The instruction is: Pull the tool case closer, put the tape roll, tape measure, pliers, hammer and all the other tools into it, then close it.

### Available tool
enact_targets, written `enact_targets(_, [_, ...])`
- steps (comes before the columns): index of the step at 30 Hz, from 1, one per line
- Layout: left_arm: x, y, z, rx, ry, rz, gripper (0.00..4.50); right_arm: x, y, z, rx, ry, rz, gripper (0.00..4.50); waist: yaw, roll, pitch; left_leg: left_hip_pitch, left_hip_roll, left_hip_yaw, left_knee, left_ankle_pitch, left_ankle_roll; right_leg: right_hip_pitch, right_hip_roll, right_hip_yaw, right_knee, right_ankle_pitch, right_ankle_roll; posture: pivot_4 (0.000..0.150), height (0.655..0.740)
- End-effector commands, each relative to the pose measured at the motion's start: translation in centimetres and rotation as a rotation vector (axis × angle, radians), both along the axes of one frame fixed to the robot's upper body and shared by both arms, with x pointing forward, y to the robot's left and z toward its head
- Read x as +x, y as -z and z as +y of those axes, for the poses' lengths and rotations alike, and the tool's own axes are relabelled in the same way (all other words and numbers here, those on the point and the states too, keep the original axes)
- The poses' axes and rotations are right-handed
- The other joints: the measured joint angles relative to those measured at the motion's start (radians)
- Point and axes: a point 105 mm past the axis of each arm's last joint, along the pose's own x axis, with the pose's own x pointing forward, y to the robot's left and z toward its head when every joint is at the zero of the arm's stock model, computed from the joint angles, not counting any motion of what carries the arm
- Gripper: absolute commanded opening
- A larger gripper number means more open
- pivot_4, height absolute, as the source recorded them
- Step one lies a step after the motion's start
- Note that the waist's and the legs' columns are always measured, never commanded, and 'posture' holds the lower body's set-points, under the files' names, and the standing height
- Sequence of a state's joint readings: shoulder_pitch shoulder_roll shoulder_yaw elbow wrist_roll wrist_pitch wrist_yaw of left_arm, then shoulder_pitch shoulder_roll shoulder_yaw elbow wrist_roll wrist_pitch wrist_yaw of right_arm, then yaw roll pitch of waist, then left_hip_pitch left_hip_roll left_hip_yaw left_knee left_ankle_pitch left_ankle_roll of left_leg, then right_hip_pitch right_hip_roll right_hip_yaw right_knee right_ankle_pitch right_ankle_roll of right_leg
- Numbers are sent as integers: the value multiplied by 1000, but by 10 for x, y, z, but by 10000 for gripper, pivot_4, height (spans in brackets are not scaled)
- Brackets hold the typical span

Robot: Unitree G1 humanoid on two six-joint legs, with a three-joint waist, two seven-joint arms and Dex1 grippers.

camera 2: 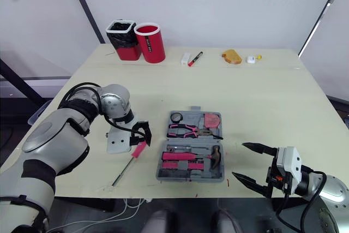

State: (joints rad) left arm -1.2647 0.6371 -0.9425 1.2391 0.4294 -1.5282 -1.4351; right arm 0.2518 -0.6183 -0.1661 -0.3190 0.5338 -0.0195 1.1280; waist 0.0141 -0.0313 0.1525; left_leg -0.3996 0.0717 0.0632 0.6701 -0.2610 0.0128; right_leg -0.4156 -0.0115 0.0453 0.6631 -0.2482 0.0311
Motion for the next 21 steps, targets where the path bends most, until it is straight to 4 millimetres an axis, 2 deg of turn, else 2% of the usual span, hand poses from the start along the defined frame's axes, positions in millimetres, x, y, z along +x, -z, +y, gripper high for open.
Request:
enact_targets(1, [1, -2, -1, 19, 52, -18, 44541, -1, -12, 2, -7, -15, -58, 45000, 0, 0, 0, 0, 0, 0, 0, 0, 0, 0, 0, 0, 0, 0, 0, 1500, 7400])
enact_targets(11, [0, 23, 0, 104, 168, -25, 44541, 2, -15, 8, -2, -27, -70, 45000, 0, 0, 0, 0, 0, 0, 0, 0, 0, 0, 0, 0, 0, 0, 1, 1500, 7400])
enact_targets(12, [0, 25, -1, 99, 166, -24, 42192, 2, -15, 8, -3, -27, -70, 45000, 0, 0, 0, 0, 0, 0, 0, 0, 0, 0, 0, 0, 0, 0, 1, 1500, 7400])
enact_targets(14, [1, 27, -3, 84, 170, -32, 33533, 2, -15, 8, -6, -28, -72, 45000, 0, 0, 0, 0, 0, 0, 0, 0, 0, 0, 0, 0, 0, 0, 1, 1500, 7400])
enact_targets(15, [1, 28, -3, 82, 172, -30, 31326, 2, -16, 9, -7, -28, -73, 45000, 0, 0, 0, 0, 0, 0, 0, 0, 0, 0, 0, 0, 0, 0, 1, 1500, 7400])
enact_targets(16, [1, 29, -2, 83, 174, -29, 27244, 2, -16, 9, -7, -27, -73, 45000, 0, 0, 0, 0, 0, 0, 0, 0, 0, 0, 0, 0, 0, 1, 1, 1500, 7400])
enact_targets(18, [0, 31, 0, 87, 187, -22, 15669, 2, -17, 9, -9, -26, -76, 45000, 0, 0, 0, 0, 0, 0, 0, 0, 0, 0, 0, 0, 0, 1, 1, 1500, 7400])
enact_targets(19, [0, 32, 0, 88, 194, -21, 14503, 2, -17, 8, -9, -25, -76, 45000, 0, 0, 0, 0, 0, 1, 0, 0, 0, 0, 0, 0, 0, 1, 1, 1500, 7400])
enact_targets(20, [-1, 32, 1, 87, 199, -20, 8540, 2, -17, 8, -9, -24, -77, 45000, 0, 0, 0, 1, 0, 1, 0, 0, 0, 0, 0, 0, 0, 1, 1, 1500, 7400])
enact_targets(21, [-1, 31, 1, 84, 204, -15, 7737, 2, -17, 8, -10, -23, -76, 45000, 0, 0, 0, 1, 0, 1, 0, 0, 0, 1, 0, 0, 1, 1, 1, 1500, 7400])
